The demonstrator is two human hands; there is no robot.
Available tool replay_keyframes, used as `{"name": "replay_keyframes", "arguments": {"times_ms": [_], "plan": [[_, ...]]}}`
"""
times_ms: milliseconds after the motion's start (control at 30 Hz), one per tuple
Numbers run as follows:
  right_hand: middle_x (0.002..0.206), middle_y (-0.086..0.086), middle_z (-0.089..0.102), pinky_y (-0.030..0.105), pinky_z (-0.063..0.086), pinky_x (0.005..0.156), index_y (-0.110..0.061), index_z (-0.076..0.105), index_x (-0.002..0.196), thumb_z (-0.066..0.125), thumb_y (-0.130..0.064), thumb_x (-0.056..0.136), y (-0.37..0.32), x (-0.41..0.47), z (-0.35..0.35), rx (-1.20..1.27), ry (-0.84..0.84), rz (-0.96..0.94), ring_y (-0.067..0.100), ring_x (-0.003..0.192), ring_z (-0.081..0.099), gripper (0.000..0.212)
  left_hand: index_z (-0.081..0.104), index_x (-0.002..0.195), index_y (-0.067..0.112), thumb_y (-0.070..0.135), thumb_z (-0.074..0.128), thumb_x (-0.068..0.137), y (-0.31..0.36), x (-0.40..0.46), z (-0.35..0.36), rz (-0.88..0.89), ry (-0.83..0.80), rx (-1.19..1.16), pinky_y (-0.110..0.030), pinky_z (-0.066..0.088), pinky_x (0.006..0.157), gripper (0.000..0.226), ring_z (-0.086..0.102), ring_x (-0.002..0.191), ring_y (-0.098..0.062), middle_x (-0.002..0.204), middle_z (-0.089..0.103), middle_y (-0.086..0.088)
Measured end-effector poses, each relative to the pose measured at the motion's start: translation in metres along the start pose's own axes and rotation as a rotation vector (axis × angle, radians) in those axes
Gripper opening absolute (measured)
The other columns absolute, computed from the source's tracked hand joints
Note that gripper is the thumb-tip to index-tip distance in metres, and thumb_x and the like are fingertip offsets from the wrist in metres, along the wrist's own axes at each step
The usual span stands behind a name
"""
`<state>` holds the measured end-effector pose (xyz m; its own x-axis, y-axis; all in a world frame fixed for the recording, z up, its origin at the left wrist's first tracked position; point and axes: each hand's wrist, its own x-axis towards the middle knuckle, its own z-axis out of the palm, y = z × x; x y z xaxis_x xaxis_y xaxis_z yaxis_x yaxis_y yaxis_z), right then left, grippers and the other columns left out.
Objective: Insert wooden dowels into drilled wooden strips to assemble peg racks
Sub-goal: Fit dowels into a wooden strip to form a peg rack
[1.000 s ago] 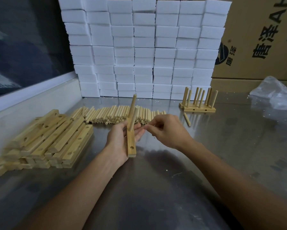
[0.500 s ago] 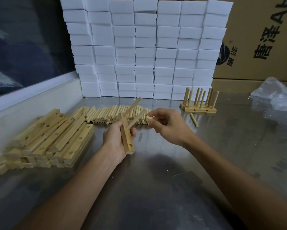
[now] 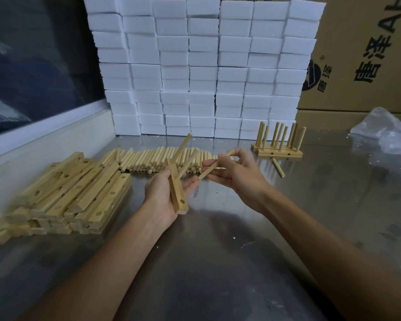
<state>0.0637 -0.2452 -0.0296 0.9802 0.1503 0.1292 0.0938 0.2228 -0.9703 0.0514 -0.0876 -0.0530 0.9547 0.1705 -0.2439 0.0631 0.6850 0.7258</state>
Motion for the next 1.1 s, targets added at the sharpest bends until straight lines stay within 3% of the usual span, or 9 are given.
{"name": "replay_keyframes", "arguments": {"times_ms": [100,267,367,500,633,800,933,1033,1100], "plan": [[0.098,0.022,0.074,0.038,0.060,0.085,-0.013,0.038,0.095,0.054,-0.001,0.098,0.000,0.001,-0.003,-0.002,-0.013,0.010,0.033,0.095,0.073,0.020,0.055,0.126,-0.006,0.019,0.047,0.104,0.001,0.000,-0.001,-0.005,0.001,-0.017,-0.037,0.061,0.057,0.034,0.074,0.074,-0.035,0.097,0.063,-0.022],[0.098,0.024,0.073,0.029,0.061,0.073,-0.002,0.058,0.077,0.065,0.010,0.087,0.004,0.002,-0.005,-0.051,-0.015,0.062,0.026,0.094,0.073,0.017,0.057,0.121,-0.003,0.018,0.048,0.104,0.001,-0.001,0.002,0.005,0.001,-0.059,-0.040,0.062,0.060,0.028,0.074,0.072,-0.034,0.096,0.064,-0.021],[0.101,0.021,0.074,0.028,0.061,0.076,0.006,0.070,0.090,0.064,0.012,0.086,0.004,0.001,-0.006,-0.082,-0.046,0.096,0.025,0.092,0.073,0.009,0.060,0.110,-0.003,0.018,0.049,0.104,0.001,-0.002,0.001,0.002,0.016,-0.069,-0.040,0.063,0.063,0.025,0.074,0.071,-0.033,0.089,0.066,-0.021],[0.100,0.022,0.074,0.030,0.062,0.075,0.005,0.071,0.104,0.066,0.005,0.089,0.004,-0.002,-0.005,-0.188,-0.065,0.128,0.025,0.090,0.074,0.016,0.062,0.095,-0.005,0.020,0.050,0.103,0.002,-0.002,0.002,-0.006,0.022,-0.089,-0.039,0.063,0.069,0.029,0.075,0.072,-0.031,0.067,0.070,-0.016],[0.100,0.019,0.075,0.029,0.062,0.069,0.002,0.066,0.114,0.061,0.001,0.094,0.006,-0.003,-0.002,-0.260,-0.101,0.153,0.021,0.073,0.073,0.021,0.062,0.092,-0.007,0.020,0.051,0.102,0.003,-0.003,0.002,-0.013,-0.008,-0.101,-0.035,0.063,0.069,0.030,0.075,0.074,-0.030,0.071,0.070,-0.018],[0.082,0.002,0.074,0.014,0.047,0.055,-0.010,0.066,0.119,0.050,-0.005,0.100,0.008,-0.004,-0.001,-0.606,-0.184,0.018,0.006,0.059,0.060,0.025,0.063,0.107,-0.007,0.022,0.054,0.102,0.003,-0.003,0.003,-0.011,-0.026,-0.106,-0.032,0.062,0.063,0.030,0.075,0.075,-0.028,0.071,0.072,-0.016],[0.071,-0.004,0.073,0.012,0.043,0.052,-0.015,0.075,0.100,0.067,-0.018,0.093,0.009,-0.003,0.003,-0.768,-0.126,-0.178,0.000,0.051,0.056,0.011,0.058,0.125,-0.005,0.023,0.054,0.102,0.004,-0.001,0.003,0.005,0.027,-0.094,-0.029,0.060,0.058,0.036,0.071,0.069,-0.025,0.084,0.068,-0.014],[0.067,-0.006,0.072,0.012,0.042,0.053,-0.019,0.077,0.086,0.076,-0.025,0.086,0.006,-0.005,0.007,-0.815,-0.147,-0.269,-0.001,0.055,0.059,0.006,0.057,0.128,-0.002,0.024,0.055,0.101,0.005,0.000,0.002,-0.001,0.048,-0.049,-0.026,0.058,0.053,0.038,0.063,0.061,-0.020,0.088,0.065,-0.013],[0.070,-0.006,0.071,0.016,0.042,0.055,-0.021,0.077,0.082,0.079,-0.027,0.082,0.004,-0.007,0.012,-0.866,-0.188,-0.318,0.001,0.059,0.058,0.006,0.058,0.130,0.001,0.028,0.053,0.101,0.005,-0.001,0.002,-0.018,0.033,0.013,-0.025,0.056,0.053,0.040,0.062,0.066,-0.021,0.090,0.064,-0.013]]}}
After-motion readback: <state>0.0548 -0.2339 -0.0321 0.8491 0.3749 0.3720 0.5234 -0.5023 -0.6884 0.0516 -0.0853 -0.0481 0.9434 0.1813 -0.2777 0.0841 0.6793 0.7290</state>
